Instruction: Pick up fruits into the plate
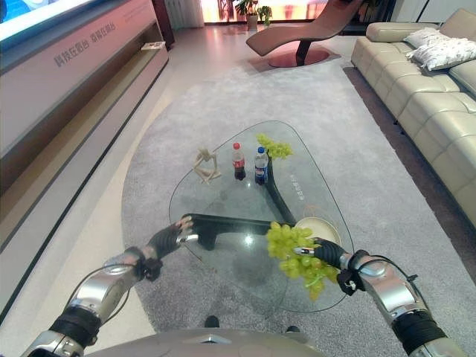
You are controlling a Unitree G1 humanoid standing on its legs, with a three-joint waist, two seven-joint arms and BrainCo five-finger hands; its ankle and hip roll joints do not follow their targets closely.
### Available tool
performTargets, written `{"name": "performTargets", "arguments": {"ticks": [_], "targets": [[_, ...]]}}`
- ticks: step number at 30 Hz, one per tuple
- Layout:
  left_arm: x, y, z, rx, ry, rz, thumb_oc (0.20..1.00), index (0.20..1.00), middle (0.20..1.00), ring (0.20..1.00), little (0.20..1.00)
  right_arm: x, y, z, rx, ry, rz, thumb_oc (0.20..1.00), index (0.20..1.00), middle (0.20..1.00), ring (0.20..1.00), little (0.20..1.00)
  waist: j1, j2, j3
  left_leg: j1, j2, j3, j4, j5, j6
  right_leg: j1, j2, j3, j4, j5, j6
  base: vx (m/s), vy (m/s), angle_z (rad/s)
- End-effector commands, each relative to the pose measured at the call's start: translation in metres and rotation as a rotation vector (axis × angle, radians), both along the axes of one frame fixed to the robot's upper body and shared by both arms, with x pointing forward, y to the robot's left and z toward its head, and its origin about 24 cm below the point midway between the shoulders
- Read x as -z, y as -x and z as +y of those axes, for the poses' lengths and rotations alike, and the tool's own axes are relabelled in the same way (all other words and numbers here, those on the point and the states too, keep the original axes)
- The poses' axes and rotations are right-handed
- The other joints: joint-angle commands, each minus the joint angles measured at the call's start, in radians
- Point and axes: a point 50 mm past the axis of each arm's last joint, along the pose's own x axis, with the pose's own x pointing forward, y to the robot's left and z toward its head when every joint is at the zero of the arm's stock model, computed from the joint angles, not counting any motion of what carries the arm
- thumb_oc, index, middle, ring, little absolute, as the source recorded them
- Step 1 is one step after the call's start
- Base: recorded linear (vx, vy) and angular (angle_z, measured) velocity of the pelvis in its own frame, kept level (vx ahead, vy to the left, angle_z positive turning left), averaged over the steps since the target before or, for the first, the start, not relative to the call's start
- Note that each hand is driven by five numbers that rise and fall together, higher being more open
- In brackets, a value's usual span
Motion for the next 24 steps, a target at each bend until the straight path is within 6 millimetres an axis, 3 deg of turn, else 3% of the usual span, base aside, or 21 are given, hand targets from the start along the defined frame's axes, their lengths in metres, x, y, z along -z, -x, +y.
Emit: {"name": "performTargets", "arguments": {"ticks": [1, 4, 6, 10, 18, 24], "targets": [[0.017, -0.015, 0.034, -0.055, -0.276, 0.065, 1.0, 1.0, 1.0, 1.0, 1.0, -0.056, -0.076, -0.007, 0.046, 0.207, -0.35, 0.2, 0.2, 0.2, 0.2, 0.2, 0.051, -0.047, 0.142, 0.026, -0.012, -0.001, 0.025, -0.175, 0.008, -0.04, -0.05, -0.062, 0.073, -0.08, 0.029, -0.29, -0.153, 0.07], [0.029, -0.008, 0.04, -0.099, -0.327, 0.134, 1.0, 1.0, 1.0, 1.0, 1.0, -0.062, -0.088, -0.012, 0.073, 0.281, -0.378, 0.2, 0.2, 0.2, 0.2, 0.2, 0.053, -0.048, 0.177, 0.003, -0.013, -0.01, 0.031, -0.172, 0.01, -0.063, -0.046, -0.056, 0.087, -0.083, 0.027, -0.21, -0.134, 0.12], [0.042, 0.003, 0.047, -0.17, -0.386, 0.198, 1.0, 1.0, 1.0, 1.0, 1.0, -0.076, -0.103, -0.025, 0.115, 0.387, -0.42, 0.2, 0.2, 0.2, 0.2, 0.2, 0.059, -0.042, 0.218, -0.028, -0.015, -0.023, 0.039, -0.171, 0.014, -0.091, -0.038, -0.047, 0.098, -0.088, 0.021, -0.15, -0.103, 0.15], [0.05, 0.005, 0.041, -0.243, -0.37, 0.223, 1.0, 1.0, 1.0, 1.0, 1.0, -0.101, -0.123, -0.044, 0.197, 0.5, -0.494, 0.2, 0.2, 0.2, 0.2, 0.2, 0.072, -0.021, 0.27, -0.073, -0.023, -0.046, 0.043, -0.162, 0.015, -0.13, -0.031, -0.046, 0.106, -0.09, 0.009, -0.14, -0.058, 0.06], [0.04, -0.021, 0.021, -0.194, -0.373, 0.122, 1.0, 1.0, 1.0, 1.0, 1.0, -0.151, -0.149, -0.064, 0.353, 0.619, -0.613, 0.2, 0.2, 0.2, 0.2, 0.2, 0.08, 0.034, 0.352, -0.156, -0.045, -0.086, 0.04, -0.136, 0.014, -0.215, -0.035, -0.058, 0.117, -0.08, -0.007, -0.13, -0.002, 0.09], [0.029, -0.041, 0.013, -0.164, -0.373, 0.064, 1.0, 1.0, 1.0, 1.0, 1.0, -0.173, -0.158, -0.072, 0.437, 0.722, -0.657, 0.2, 0.2, 0.2, 0.2, 0.2, 0.077, 0.057, 0.384, -0.197, -0.056, -0.092, 0.049, -0.126, 0.017, -0.264, -0.038, -0.061, 0.136, -0.079, -0.015, -0.08, 0.011, 0.01]]}}
